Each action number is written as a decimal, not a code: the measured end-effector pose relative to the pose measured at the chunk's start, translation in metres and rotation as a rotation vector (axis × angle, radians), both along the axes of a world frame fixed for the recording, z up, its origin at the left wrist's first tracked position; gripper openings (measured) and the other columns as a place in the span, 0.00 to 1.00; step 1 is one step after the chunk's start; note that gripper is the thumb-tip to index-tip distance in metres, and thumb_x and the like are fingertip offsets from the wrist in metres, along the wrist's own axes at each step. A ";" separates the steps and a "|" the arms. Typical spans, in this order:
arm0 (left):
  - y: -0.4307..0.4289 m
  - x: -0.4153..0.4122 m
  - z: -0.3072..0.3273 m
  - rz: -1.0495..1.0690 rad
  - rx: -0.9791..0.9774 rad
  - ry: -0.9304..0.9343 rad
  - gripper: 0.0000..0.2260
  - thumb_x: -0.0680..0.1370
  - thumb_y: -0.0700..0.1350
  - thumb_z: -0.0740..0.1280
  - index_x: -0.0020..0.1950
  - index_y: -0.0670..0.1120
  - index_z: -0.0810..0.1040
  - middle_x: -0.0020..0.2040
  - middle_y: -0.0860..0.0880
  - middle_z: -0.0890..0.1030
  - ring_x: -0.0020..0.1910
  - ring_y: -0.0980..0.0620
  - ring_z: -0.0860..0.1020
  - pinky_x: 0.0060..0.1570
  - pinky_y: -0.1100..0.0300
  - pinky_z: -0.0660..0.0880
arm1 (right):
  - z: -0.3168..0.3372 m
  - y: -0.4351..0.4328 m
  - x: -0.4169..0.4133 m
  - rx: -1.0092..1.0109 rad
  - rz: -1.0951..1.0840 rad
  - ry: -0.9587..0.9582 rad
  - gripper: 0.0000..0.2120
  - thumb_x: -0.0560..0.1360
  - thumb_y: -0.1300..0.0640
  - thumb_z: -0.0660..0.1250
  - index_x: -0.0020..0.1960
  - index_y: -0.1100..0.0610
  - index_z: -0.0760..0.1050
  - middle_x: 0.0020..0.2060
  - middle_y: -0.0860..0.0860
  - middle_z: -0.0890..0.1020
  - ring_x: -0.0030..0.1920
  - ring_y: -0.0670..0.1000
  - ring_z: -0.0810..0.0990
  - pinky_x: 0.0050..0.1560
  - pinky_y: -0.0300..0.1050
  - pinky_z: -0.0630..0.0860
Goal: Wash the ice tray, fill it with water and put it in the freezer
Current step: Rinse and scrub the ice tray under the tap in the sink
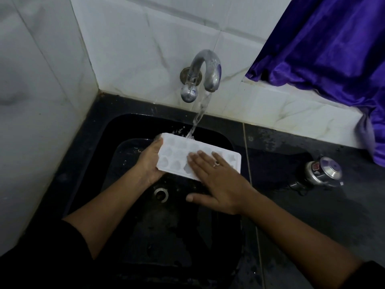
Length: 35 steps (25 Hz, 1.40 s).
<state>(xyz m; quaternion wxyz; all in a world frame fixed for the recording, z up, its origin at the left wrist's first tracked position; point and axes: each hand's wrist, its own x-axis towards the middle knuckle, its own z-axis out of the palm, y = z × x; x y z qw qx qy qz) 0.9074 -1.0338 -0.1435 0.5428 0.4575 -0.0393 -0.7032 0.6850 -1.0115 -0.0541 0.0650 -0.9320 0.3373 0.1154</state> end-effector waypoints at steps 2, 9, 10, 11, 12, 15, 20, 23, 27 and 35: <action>0.000 -0.009 0.004 0.002 -0.001 0.023 0.22 0.86 0.53 0.63 0.70 0.37 0.77 0.61 0.35 0.85 0.58 0.35 0.85 0.50 0.44 0.83 | 0.005 -0.009 0.001 -0.029 -0.116 -0.020 0.48 0.78 0.24 0.42 0.85 0.58 0.44 0.84 0.54 0.46 0.84 0.51 0.40 0.83 0.58 0.44; -0.003 -0.016 0.004 -0.058 0.004 0.054 0.24 0.86 0.55 0.61 0.74 0.39 0.75 0.66 0.36 0.82 0.66 0.36 0.81 0.66 0.39 0.76 | 0.006 -0.013 0.012 -0.031 -0.078 -0.015 0.47 0.80 0.25 0.44 0.85 0.57 0.45 0.84 0.55 0.47 0.84 0.52 0.41 0.83 0.58 0.42; -0.001 -0.019 0.004 -0.069 -0.010 0.080 0.24 0.86 0.55 0.61 0.74 0.39 0.75 0.67 0.36 0.82 0.66 0.36 0.81 0.69 0.38 0.75 | 0.008 -0.018 0.014 -0.037 -0.128 -0.021 0.47 0.79 0.24 0.43 0.85 0.57 0.46 0.84 0.55 0.48 0.84 0.52 0.42 0.83 0.58 0.42; -0.001 -0.019 0.005 -0.070 -0.024 0.094 0.24 0.86 0.55 0.62 0.74 0.40 0.75 0.67 0.36 0.82 0.66 0.36 0.81 0.69 0.39 0.75 | 0.007 -0.016 0.016 -0.029 -0.115 -0.028 0.48 0.79 0.24 0.43 0.85 0.58 0.47 0.84 0.56 0.48 0.84 0.53 0.42 0.83 0.58 0.42; -0.002 -0.019 0.006 -0.061 -0.031 0.102 0.24 0.86 0.55 0.62 0.74 0.39 0.75 0.67 0.36 0.82 0.66 0.37 0.81 0.67 0.39 0.77 | 0.004 -0.010 0.019 -0.012 -0.052 -0.026 0.49 0.78 0.23 0.44 0.85 0.58 0.48 0.84 0.56 0.48 0.84 0.53 0.42 0.83 0.57 0.42; -0.002 -0.018 0.006 -0.055 -0.006 0.088 0.23 0.87 0.55 0.60 0.74 0.40 0.76 0.66 0.36 0.82 0.65 0.37 0.82 0.64 0.41 0.78 | 0.000 -0.004 0.019 0.007 0.061 0.023 0.48 0.79 0.24 0.45 0.85 0.58 0.47 0.84 0.56 0.47 0.84 0.52 0.42 0.83 0.57 0.43; 0.001 -0.026 0.011 -0.080 -0.039 0.197 0.23 0.87 0.54 0.59 0.77 0.42 0.74 0.66 0.38 0.83 0.64 0.40 0.82 0.66 0.42 0.77 | -0.002 -0.017 0.031 -0.005 -0.027 -0.020 0.48 0.79 0.24 0.47 0.84 0.59 0.50 0.84 0.58 0.50 0.84 0.54 0.44 0.83 0.59 0.44; 0.002 -0.022 0.016 -0.081 0.004 0.210 0.24 0.87 0.56 0.57 0.74 0.40 0.75 0.65 0.35 0.82 0.63 0.38 0.82 0.59 0.42 0.79 | -0.007 -0.005 0.030 0.005 0.088 0.013 0.48 0.79 0.24 0.45 0.85 0.57 0.49 0.84 0.56 0.50 0.84 0.53 0.44 0.83 0.59 0.44; 0.000 -0.023 0.022 -0.054 -0.002 0.285 0.24 0.87 0.55 0.57 0.72 0.38 0.77 0.66 0.35 0.82 0.63 0.37 0.82 0.58 0.40 0.78 | -0.003 -0.020 0.038 -0.044 -0.018 -0.048 0.45 0.80 0.26 0.46 0.85 0.56 0.50 0.84 0.54 0.52 0.84 0.53 0.46 0.82 0.59 0.45; 0.006 -0.032 0.024 -0.090 0.017 0.292 0.23 0.87 0.56 0.56 0.72 0.41 0.78 0.61 0.39 0.85 0.58 0.42 0.84 0.58 0.46 0.79 | -0.010 -0.026 0.039 -0.044 -0.078 -0.052 0.46 0.80 0.25 0.43 0.85 0.57 0.50 0.84 0.55 0.51 0.84 0.53 0.45 0.82 0.60 0.44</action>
